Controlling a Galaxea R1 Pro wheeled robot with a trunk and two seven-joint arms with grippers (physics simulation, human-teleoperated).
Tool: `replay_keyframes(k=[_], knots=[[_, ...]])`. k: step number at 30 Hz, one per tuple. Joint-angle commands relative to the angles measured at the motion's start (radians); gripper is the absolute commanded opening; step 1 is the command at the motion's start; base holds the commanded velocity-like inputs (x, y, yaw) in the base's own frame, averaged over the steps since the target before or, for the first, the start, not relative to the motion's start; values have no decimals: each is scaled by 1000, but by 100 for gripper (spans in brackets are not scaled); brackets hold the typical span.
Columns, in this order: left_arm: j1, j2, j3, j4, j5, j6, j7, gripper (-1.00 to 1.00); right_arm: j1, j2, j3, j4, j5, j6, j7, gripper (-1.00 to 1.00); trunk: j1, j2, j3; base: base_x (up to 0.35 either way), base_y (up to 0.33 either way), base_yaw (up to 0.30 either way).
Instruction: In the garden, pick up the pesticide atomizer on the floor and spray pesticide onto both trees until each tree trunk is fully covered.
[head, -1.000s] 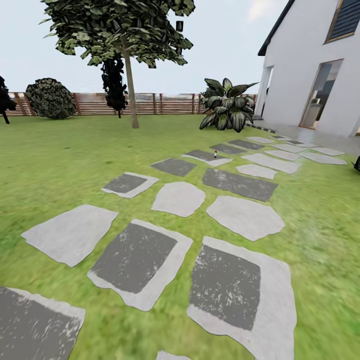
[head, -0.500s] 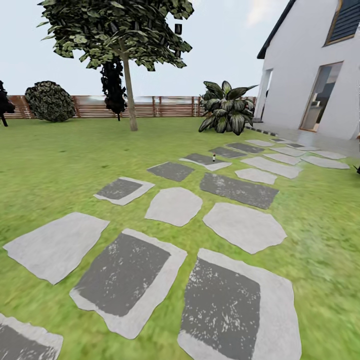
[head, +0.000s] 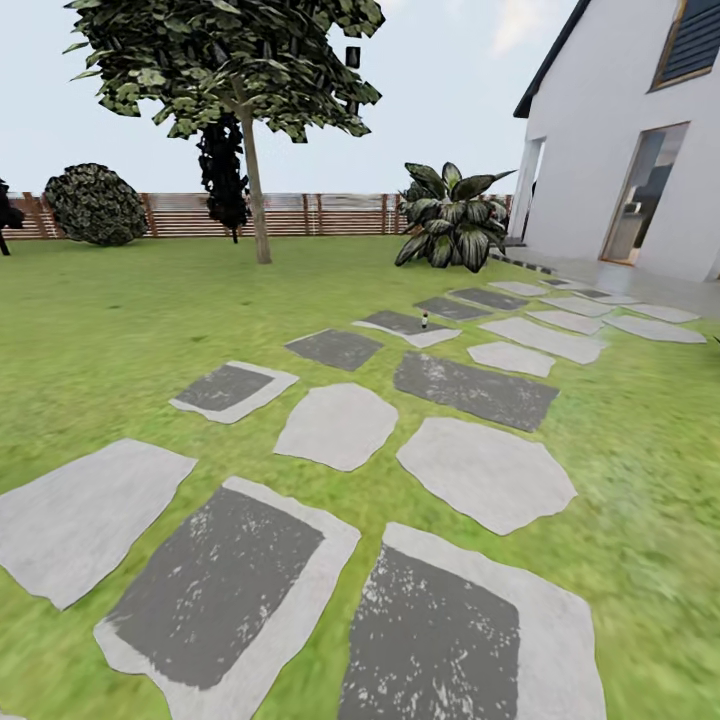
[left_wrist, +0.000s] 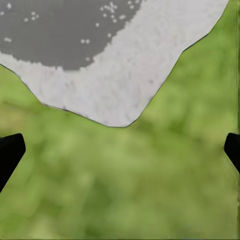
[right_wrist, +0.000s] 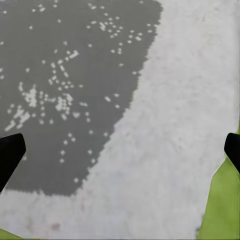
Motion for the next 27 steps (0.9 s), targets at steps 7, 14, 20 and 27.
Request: replay_keyframes(k=[7, 14, 20, 27], knots=[[0, 0, 0, 1, 5, -3, 0, 100, -1, 0, 1, 1, -6, -3, 0, 100, 0, 0, -1, 314, -141, 0], [0, 0, 0, 1, 5, -3, 0, 100, -1, 0, 1, 1, -6, -3, 0, 100, 0, 0, -1, 315, -130, 0], [0, 0, 0, 1, 5, -3, 0, 100, -1, 0, 1, 1, -6, -3, 0, 100, 0, 0, -1, 316, -128, 0], [0, 0, 0, 1, 5, -3, 0, 100, -1, 0, 1, 1, -6, -3, 0, 100, 0, 0, -1, 319, -124, 0]])
